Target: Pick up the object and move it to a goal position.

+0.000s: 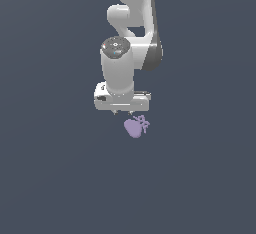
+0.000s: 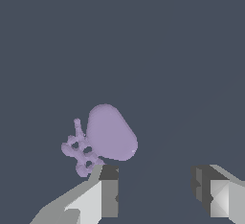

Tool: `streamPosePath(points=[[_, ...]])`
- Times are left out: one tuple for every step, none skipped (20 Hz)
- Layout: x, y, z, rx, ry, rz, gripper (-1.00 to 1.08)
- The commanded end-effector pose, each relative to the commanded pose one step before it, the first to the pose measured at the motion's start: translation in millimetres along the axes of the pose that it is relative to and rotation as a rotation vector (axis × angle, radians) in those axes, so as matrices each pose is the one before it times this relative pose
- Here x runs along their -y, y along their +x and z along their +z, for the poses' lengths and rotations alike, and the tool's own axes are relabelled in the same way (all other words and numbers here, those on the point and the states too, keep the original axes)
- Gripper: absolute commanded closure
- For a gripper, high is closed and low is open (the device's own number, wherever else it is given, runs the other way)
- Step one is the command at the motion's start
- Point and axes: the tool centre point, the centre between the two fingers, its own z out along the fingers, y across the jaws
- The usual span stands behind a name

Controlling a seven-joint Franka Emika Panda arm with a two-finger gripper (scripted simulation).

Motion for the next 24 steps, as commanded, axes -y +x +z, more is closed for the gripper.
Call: streamPosePath(points=[[0.52,-0.10,0.39,0.00086,-0.00189,-0.00091,-0.20],[0.57,-0.19,0.62,0.00101,-0.00270,-0.00155,-0.20],[0.64,-0.24,0.82,0.00137,-0.00385,-0.00183,-0.20],[0.81,-0.30,1.03,0.00171,-0.00487,-0.00231,-0.20],[1.11,-0.38,1.27,0.00206,-0.00588,-0.00309,-0.20],[1.40,-0.46,1.52,0.00240,-0.00696,-0.00386,-0.20],[1.61,-0.51,1.73,0.00270,-0.00811,-0.00441,-0.20],[1.79,-0.57,1.93,0.00296,-0.00924,-0.00496,-0.20],[2.04,-0.62,2.13,0.00319,-0.01038,-0.00563,-0.20],[2.28,-0.67,2.33,0.00338,-0.01155,-0.00628,-0.20],[2.52,-0.71,2.50,0.00352,-0.01272,-0.00693,-0.20],[2.77,-0.75,2.67,0.00361,-0.01391,-0.00761,-0.20],[3.01,-0.78,2.81,0.00363,-0.01509,-0.00829,-0.20],[3.28,-0.80,2.94,0.00360,-0.01630,-0.00899,-0.20],[3.54,-0.82,3.06,0.00349,-0.01752,-0.00970,-0.20],[3.80,-0.82,3.14,0.00331,-0.01873,-0.01042,-0.20],[4.08,-0.82,3.21,0.00305,-0.01996,-0.01115,-0.20],[4.36,-0.81,3.26,0.00271,-0.02119,-0.01190,-0.20],[4.62,-0.78,3.26,0.00226,-0.02236,-0.01262,-0.20],[4.72,-0.72,3.13,0.00168,-0.02270,-0.01288,-0.20],[4.76,-0.65,2.96,0.00107,-0.02276,-0.01298,-0.20],[4.80,-0.58,2.79,0.00045,-0.02279,-0.01306,-0.20],[4.83,-0.51,2.61,-0.00016,-0.02283,-0.01315,-0.20],[4.86,-0.44,2.43,-0.00078,-0.02285,-0.01323,-0.20]])
